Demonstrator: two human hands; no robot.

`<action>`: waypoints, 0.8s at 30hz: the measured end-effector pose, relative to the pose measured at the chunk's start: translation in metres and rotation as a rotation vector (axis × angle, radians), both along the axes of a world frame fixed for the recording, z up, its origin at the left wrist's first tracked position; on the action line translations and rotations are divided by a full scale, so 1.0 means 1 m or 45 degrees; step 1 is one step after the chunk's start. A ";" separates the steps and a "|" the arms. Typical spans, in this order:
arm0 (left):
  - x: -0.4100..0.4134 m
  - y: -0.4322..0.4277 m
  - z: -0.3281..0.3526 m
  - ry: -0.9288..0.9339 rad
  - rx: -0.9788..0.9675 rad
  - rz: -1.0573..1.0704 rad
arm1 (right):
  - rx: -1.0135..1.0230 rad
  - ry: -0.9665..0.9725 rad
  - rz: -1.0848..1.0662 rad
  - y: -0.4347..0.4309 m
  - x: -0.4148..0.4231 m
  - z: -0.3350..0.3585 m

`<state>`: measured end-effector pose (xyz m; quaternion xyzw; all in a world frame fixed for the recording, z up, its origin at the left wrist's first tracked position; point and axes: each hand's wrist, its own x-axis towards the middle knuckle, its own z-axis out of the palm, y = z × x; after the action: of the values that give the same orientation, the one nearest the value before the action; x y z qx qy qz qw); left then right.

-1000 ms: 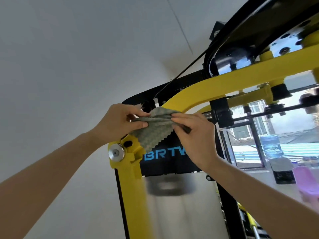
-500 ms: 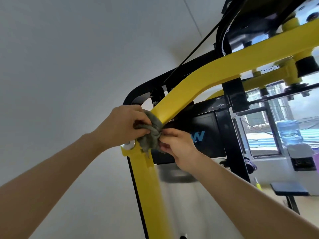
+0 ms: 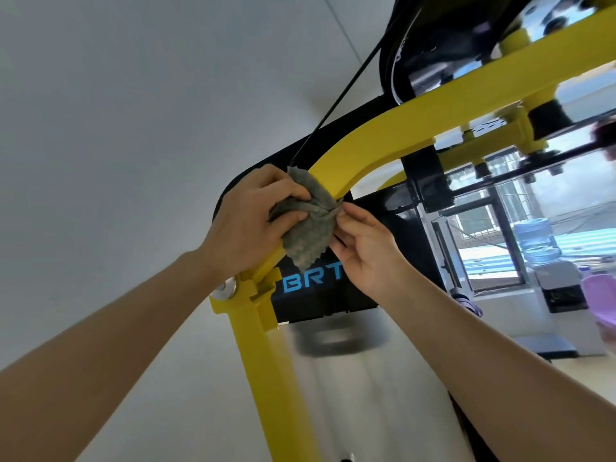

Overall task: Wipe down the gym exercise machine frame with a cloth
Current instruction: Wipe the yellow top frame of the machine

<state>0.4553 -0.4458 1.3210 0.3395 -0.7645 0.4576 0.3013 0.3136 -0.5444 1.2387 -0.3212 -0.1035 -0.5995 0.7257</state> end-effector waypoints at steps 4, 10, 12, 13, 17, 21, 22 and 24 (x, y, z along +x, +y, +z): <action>-0.020 -0.007 0.012 -0.005 -0.008 -0.053 | -0.052 -0.047 -0.028 -0.007 -0.026 0.011; -0.042 -0.011 0.023 -0.246 -0.053 -0.024 | -0.086 -0.038 -0.113 -0.013 -0.051 0.024; -0.044 -0.012 0.025 -0.277 -0.030 -0.010 | -0.068 -0.043 -0.130 -0.015 -0.058 0.027; -0.046 -0.011 0.026 -0.270 -0.015 0.000 | -0.054 -0.050 -0.134 -0.016 -0.061 0.029; -0.050 -0.012 0.024 -0.238 -0.033 0.082 | -0.015 -0.101 -0.126 -0.014 -0.072 0.033; -0.062 -0.017 0.026 -0.207 -0.117 0.066 | 0.031 -0.122 -0.127 -0.010 -0.084 0.032; -0.065 -0.018 0.027 -0.208 -0.136 0.051 | 0.036 -0.130 -0.126 -0.009 -0.088 0.031; -0.073 -0.020 0.029 -0.211 -0.159 0.023 | 0.041 -0.148 -0.137 -0.006 -0.098 0.029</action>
<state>0.3820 -0.4654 1.3504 0.2881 -0.7538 0.5334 0.2536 0.2157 -0.5501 1.2678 -0.2793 -0.1185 -0.6568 0.6903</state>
